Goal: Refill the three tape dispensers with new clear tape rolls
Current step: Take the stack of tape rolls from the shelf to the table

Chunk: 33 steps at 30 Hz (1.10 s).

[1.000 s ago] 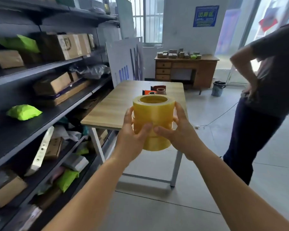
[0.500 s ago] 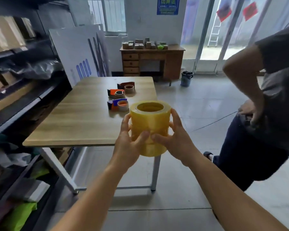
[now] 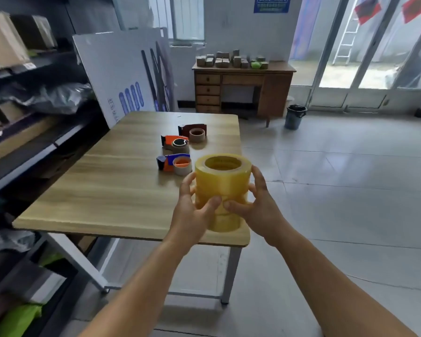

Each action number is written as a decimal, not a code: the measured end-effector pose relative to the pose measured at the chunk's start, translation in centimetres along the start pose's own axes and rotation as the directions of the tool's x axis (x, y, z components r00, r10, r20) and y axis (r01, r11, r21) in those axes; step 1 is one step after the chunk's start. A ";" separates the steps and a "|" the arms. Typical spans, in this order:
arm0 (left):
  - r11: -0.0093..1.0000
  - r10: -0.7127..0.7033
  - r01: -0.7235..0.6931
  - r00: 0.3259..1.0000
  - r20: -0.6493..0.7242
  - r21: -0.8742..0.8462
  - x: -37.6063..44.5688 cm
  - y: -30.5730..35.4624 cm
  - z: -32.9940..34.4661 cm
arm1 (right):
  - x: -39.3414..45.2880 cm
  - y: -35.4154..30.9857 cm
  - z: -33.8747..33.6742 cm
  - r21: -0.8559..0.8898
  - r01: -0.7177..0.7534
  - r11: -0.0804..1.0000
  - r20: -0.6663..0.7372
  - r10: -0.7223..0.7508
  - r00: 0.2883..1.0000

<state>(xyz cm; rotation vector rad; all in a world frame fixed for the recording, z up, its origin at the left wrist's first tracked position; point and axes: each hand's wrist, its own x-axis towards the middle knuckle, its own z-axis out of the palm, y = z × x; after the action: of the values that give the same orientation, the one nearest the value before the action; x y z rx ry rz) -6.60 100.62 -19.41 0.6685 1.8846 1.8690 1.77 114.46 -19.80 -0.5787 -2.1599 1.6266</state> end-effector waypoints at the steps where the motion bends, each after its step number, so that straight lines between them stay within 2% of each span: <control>1: 1.000 -0.007 0.007 1.000 -0.015 -0.001 0.8 -0.2 0.3 | 1.1 0.3 -0.3 0.012 -0.008 1.000 0.023 0.007 1.000; 10: 0.996 -0.084 0.086 0.986 -0.146 0.009 6.6 -4.0 0.6 | 9.5 4.3 0.4 0.004 -0.077 0.997 0.202 0.075 0.977; 19: 0.980 -0.200 0.200 0.959 -0.201 -0.017 13.4 -9.7 -2.7 | 17.7 7.3 4.2 -0.052 -0.141 0.989 0.391 0.150 0.908; 26: 0.957 -0.289 0.285 0.909 -0.301 -0.058 16.5 -13.3 -4.3 | 22.2 9.4 6.7 -0.143 -0.162 0.976 0.486 0.212 0.848; 33: 0.938 -0.331 0.338 0.818 -0.470 -0.073 17.8 -15.4 -4.8 | 26.0 10.8 8.6 -0.193 -0.138 0.971 0.620 0.230 0.750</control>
<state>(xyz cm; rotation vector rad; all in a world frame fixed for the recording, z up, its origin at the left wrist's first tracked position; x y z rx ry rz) -24.57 107.39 -33.76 -0.1526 2.1331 1.8950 -23.69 124.01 -31.21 -0.2949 -2.7935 2.0134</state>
